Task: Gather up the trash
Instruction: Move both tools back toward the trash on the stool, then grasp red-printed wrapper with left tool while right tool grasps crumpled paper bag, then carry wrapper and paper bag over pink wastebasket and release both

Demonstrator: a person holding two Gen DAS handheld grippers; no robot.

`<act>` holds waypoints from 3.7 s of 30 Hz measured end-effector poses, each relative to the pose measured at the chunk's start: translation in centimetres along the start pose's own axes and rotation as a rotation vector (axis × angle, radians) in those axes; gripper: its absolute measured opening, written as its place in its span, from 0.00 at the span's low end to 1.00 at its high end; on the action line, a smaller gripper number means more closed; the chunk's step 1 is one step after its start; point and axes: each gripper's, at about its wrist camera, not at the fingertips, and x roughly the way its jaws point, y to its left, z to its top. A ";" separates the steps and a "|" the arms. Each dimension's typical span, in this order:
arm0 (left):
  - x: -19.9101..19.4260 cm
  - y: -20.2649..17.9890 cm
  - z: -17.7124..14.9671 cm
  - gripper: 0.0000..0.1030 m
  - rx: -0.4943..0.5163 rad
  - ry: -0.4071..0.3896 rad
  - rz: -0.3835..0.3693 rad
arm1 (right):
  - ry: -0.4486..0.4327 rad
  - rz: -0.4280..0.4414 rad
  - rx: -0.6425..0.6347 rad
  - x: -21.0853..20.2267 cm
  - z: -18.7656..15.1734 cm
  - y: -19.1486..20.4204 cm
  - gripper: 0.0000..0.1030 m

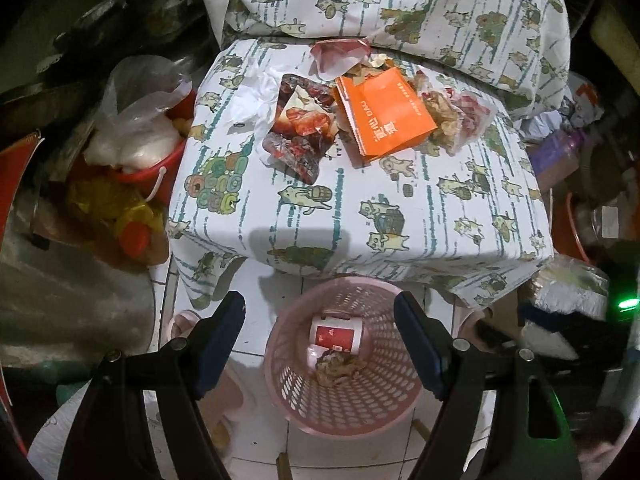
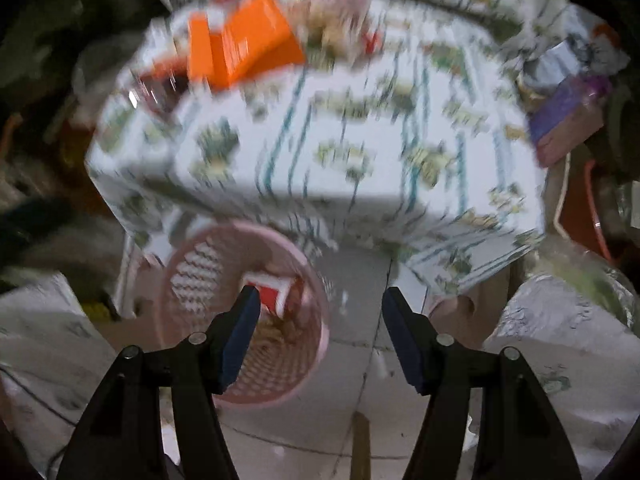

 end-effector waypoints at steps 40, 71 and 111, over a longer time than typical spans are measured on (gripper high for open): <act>2.1 1.4 1.0 0.76 -0.065 0.021 0.026 | -0.111 -0.162 -0.031 5.2 -1.2 2.6 0.47; 5.0 2.8 17.3 0.88 0.040 -0.060 0.068 | -0.276 -0.005 0.023 -4.9 21.7 -5.2 0.63; 5.6 2.5 17.9 0.08 -0.052 0.024 -0.183 | -0.335 0.080 0.137 -6.5 21.1 -6.7 0.09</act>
